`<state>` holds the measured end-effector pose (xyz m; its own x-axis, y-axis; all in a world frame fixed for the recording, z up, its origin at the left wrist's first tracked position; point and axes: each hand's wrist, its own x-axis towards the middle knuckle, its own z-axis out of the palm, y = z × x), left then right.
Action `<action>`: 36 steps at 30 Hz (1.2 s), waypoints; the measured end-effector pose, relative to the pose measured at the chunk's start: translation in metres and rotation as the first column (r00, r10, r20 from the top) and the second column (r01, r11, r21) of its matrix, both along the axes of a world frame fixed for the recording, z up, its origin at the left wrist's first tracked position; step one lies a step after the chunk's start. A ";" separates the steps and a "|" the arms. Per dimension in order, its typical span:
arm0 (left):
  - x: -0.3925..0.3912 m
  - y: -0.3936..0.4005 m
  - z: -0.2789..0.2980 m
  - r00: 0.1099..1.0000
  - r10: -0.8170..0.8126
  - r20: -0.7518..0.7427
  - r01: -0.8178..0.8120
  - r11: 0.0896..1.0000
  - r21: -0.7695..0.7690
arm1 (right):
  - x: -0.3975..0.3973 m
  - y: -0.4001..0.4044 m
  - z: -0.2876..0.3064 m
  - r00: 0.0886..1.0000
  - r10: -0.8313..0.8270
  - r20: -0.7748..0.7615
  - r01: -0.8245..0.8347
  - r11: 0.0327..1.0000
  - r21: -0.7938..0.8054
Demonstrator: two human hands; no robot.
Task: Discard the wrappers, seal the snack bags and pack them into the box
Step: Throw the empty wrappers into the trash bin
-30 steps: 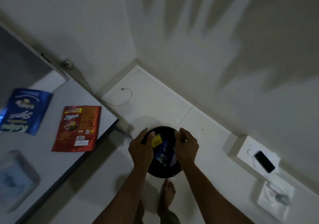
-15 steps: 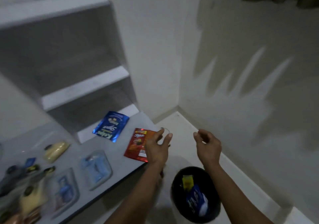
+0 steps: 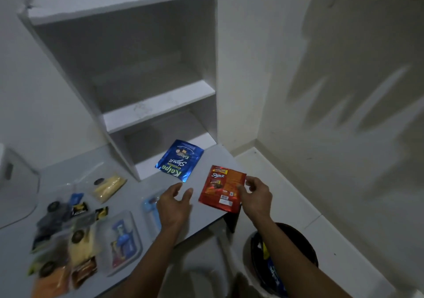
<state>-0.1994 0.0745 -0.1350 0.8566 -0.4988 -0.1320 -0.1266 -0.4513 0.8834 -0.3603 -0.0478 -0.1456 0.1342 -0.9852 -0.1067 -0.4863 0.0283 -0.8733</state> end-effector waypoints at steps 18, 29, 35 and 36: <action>0.174 -0.127 -0.093 0.980 0.071 0.188 -0.149 0.884 0.443 | 0.139 -0.134 -0.110 0.707 0.405 -0.580 -0.434 0.896 0.097; 0.216 -0.144 -0.143 0.978 0.032 0.204 -0.158 0.750 0.642 | 0.150 -0.149 -0.135 0.598 0.463 -0.654 -0.505 0.852 0.141; 0.216 -0.149 -0.141 0.975 0.130 0.177 -0.211 0.780 0.588 | 0.149 -0.146 -0.131 0.584 0.479 -0.655 -0.498 0.849 0.177; 0.215 -0.149 -0.140 0.975 0.128 0.181 -0.212 0.778 0.592 | 0.150 -0.146 -0.127 0.603 0.476 -0.641 -0.486 0.856 0.178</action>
